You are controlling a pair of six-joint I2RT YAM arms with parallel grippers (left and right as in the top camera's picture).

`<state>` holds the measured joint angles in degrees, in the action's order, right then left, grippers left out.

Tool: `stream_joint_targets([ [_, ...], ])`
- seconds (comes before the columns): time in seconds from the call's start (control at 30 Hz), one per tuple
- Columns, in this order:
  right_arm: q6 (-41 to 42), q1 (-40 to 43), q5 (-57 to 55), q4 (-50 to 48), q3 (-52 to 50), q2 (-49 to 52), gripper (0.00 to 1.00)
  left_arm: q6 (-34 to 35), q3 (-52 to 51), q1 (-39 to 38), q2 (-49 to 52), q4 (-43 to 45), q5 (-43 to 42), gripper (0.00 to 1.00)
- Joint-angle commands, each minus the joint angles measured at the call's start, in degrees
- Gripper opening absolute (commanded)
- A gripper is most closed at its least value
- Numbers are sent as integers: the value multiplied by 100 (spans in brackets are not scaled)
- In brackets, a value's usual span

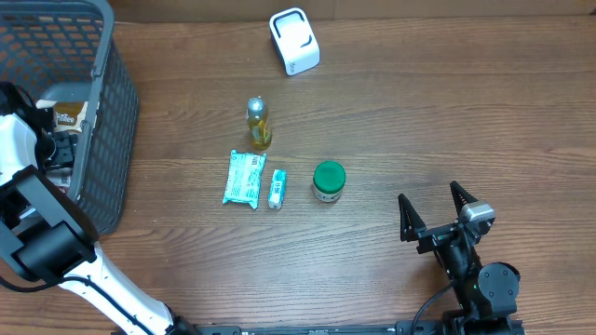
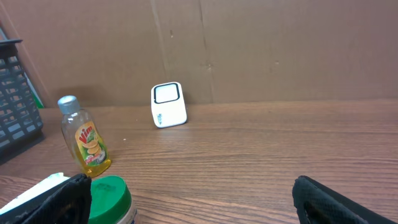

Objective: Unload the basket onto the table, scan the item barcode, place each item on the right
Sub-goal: 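Grasp the clear-and-brown snack bag in the basket with the left gripper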

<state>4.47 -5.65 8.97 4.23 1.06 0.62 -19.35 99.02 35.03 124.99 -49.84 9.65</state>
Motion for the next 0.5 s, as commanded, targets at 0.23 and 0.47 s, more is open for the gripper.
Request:
stream_joint_targets([
  [0.23, -2, 26, -31, -24, -61, -46, 100, 326, 201, -46, -166, -245, -468, 39],
  [0.47, -2, 26, -31, -24, -61, -46, 100, 800, 750, -66, -994, -304, -870, 27],
])
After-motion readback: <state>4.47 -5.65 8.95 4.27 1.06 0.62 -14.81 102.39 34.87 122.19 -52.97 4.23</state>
